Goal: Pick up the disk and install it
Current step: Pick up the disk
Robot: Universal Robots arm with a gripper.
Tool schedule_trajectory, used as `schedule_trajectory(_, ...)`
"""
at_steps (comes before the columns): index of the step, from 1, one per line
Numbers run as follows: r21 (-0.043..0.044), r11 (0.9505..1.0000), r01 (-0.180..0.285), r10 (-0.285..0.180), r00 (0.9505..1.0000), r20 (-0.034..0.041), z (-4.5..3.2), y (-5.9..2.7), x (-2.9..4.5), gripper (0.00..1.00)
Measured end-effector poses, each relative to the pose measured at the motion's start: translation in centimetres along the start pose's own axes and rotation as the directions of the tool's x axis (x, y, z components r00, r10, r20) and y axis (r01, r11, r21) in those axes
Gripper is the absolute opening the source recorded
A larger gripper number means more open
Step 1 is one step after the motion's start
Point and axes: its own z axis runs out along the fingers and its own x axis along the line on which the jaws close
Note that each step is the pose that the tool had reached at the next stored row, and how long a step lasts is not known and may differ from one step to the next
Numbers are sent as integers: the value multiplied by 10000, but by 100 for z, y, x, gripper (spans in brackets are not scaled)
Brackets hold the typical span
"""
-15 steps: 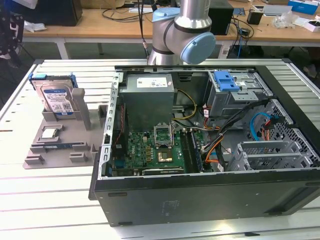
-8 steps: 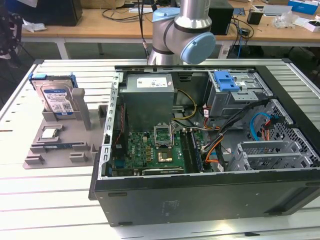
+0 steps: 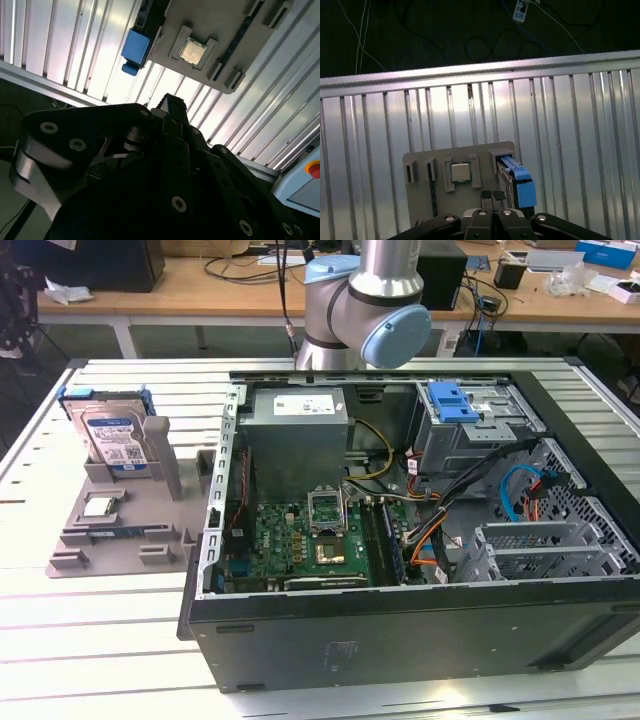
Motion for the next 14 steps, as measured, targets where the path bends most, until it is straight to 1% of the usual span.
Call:
schedule_trajectory(2,-11,9990,442,-442,9990,-16,0,0,0,11)
schedule_trajectory(4,-18,9976,692,-692,9976,-24,0,0,0,11)
schedule_trajectory(6,-27,9947,1027,-1028,9947,-35,0,0,0,11)
schedule_trajectory(9,-35,9911,1329,-1329,9911,-45,0,0,0,11)
schedule_trajectory(12,-51,9833,1817,-1818,9833,-60,-1,0,0,11)
schedule_trajectory(14,-62,9757,2192,-2193,9756,-72,0,0,0,11)
